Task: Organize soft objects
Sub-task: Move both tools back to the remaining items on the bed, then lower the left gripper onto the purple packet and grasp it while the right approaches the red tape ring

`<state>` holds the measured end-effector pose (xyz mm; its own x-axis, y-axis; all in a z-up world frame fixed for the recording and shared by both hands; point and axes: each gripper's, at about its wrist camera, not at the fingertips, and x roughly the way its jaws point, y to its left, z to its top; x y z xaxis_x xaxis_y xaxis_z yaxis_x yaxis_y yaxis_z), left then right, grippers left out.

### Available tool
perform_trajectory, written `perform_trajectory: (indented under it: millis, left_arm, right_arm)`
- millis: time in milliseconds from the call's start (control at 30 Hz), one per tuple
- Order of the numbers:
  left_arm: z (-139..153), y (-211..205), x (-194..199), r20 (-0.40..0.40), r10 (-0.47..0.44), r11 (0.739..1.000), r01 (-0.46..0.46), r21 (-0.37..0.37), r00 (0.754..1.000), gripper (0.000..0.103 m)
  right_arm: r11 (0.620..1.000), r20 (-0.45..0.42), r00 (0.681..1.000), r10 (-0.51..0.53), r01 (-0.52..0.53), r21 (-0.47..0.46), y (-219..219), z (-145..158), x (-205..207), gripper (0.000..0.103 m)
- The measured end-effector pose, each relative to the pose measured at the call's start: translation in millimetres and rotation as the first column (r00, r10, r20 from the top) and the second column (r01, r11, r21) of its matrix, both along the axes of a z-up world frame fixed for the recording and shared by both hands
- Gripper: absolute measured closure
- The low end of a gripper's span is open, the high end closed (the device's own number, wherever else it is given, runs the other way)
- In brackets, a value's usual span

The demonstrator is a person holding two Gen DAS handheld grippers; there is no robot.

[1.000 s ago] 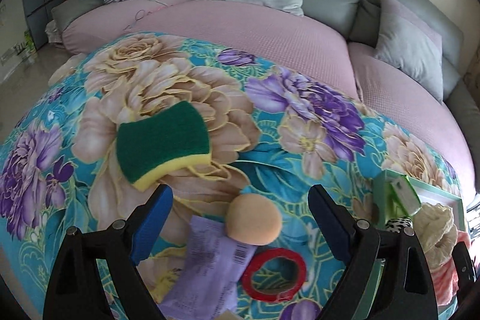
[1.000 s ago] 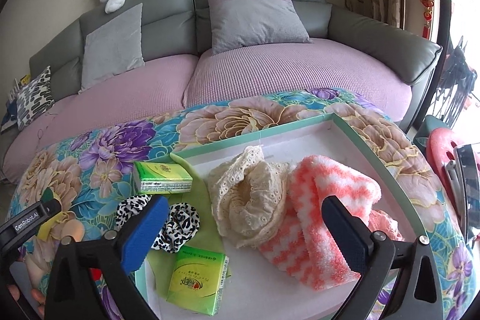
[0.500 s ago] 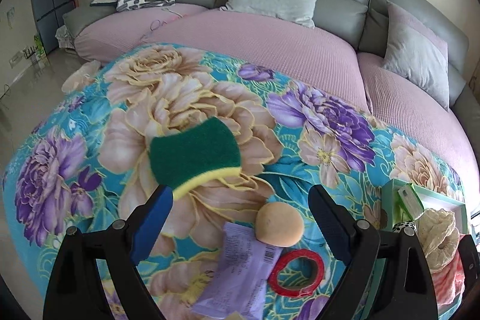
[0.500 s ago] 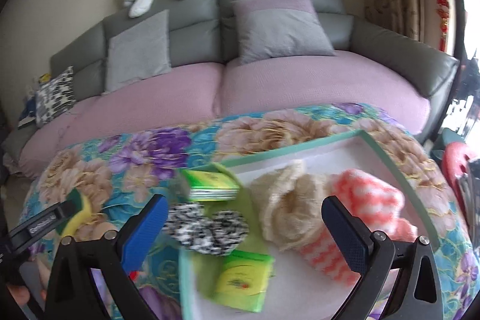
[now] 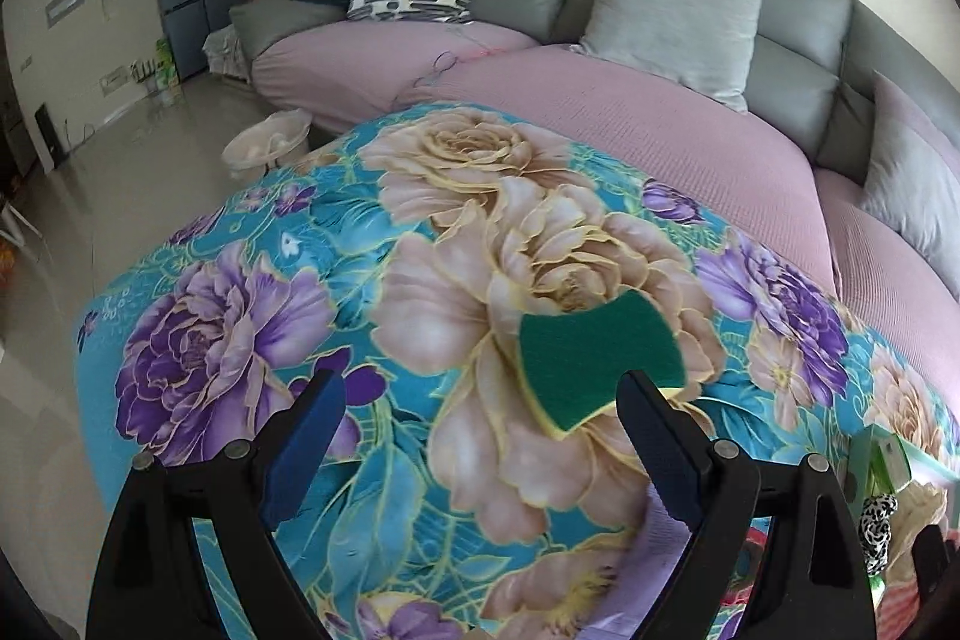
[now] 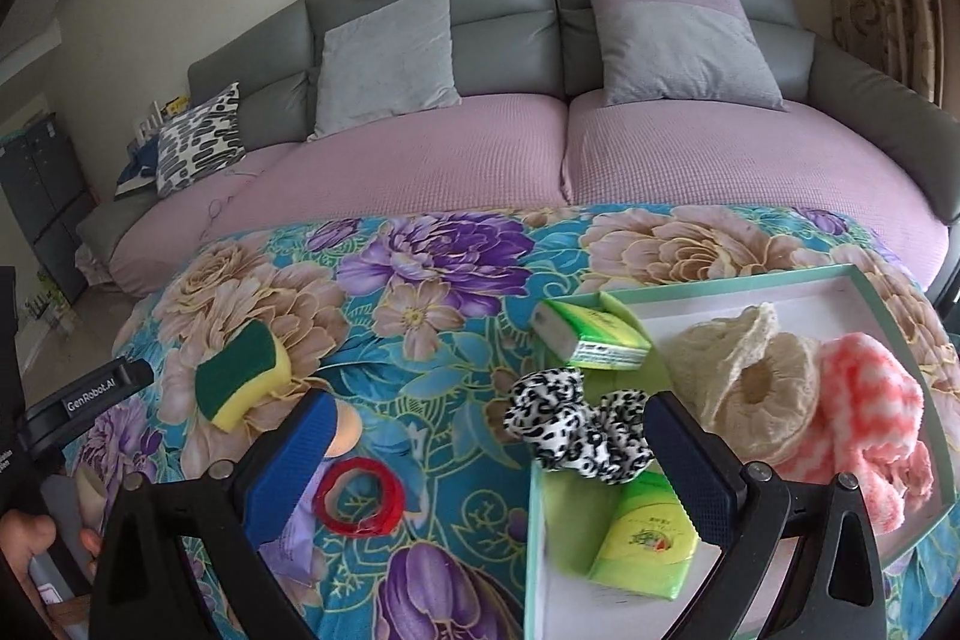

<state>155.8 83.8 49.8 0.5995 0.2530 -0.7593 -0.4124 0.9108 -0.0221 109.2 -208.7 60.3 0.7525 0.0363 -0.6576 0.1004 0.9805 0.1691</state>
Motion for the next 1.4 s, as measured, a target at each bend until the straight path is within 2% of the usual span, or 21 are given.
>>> perform_trajectory:
  millis: [267, 433, 567, 667, 1100, 1400]
  left_arm:
    - [-19, 1, 6, -0.057, -0.073, 0.995, 0.068, -0.075, 0.996, 0.011]
    - [-33, -7, 7, -0.103, -0.113, 0.991, 0.104, -0.085, 0.988, 0.011]
    - [-46, -12, 6, -0.143, -0.143, 0.986, 0.129, -0.106, 0.979, 0.011]
    - [-54, -16, 6, -0.163, -0.164, 0.982, 0.145, -0.124, 0.973, 0.011]
    - [-75, -32, 1, -0.219, -0.229, 0.968, 0.198, -0.153, 0.949, 0.011]
    - [-83, -34, 2, -0.222, -0.244, 0.96, 0.204, -0.192, 0.944, 0.011]
  right_arm:
    - [0.996, -0.039, 0.995, 0.09, -0.09, -0.003, 35, -11, 11, 0.0]
    - [0.986, -0.077, 0.985, 0.154, -0.158, -0.049, 60, -23, 14, 0.0]
    - [0.981, -0.138, 0.974, 0.182, -0.19, -0.047, 71, -39, 17, 0.004]
    - [0.975, -0.179, 0.963, 0.2, -0.215, -0.064, 79, -51, 18, 0.01]
    - [0.964, -0.275, 0.935, 0.223, -0.253, -0.079, 92, -78, 23, 0.02]
    - [0.953, -0.329, 0.915, 0.233, -0.282, -0.11, 102, -94, 28, 0.025]
